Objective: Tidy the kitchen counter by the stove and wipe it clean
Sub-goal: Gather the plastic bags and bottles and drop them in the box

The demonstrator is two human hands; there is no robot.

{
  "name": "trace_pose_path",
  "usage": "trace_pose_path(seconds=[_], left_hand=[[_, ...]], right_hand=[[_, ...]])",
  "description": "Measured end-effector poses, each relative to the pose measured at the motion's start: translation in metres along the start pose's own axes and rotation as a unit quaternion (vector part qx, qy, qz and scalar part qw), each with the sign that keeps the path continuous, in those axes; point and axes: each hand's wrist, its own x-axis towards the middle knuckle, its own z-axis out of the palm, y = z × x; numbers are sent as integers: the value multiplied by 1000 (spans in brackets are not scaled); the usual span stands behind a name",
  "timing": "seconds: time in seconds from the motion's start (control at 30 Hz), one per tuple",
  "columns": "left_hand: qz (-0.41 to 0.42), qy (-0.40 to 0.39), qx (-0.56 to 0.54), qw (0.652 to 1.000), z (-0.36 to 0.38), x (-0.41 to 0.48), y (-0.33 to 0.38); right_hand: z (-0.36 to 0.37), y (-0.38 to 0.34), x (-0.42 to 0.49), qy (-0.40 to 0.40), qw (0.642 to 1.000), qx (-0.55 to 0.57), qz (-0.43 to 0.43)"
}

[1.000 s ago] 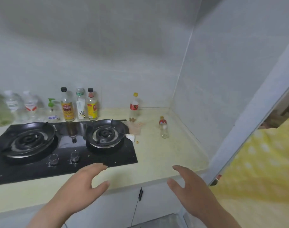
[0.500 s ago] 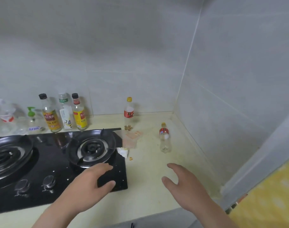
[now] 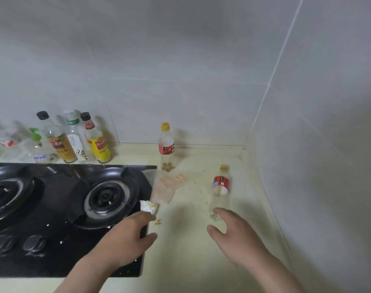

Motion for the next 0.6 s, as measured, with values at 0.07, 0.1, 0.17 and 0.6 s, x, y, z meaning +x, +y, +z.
trace_pose_path(seconds=[0.07, 0.1, 0.17, 0.6], left_hand=[[-7, -5, 15, 1000, 6, 11, -4], [-10, -4, 17, 1000, 8, 18, -6], [-21, -1, 20, 1000, 12, 37, -13], [-71, -60, 165, 982, 68, 128, -56]], right_hand=[[4, 0, 13, -17, 1000, -2, -4], [7, -2, 19, -26, 1000, -3, -8], [14, -6, 32, -42, 999, -10, -14], [59, -8, 92, -27, 999, 26, 34]])
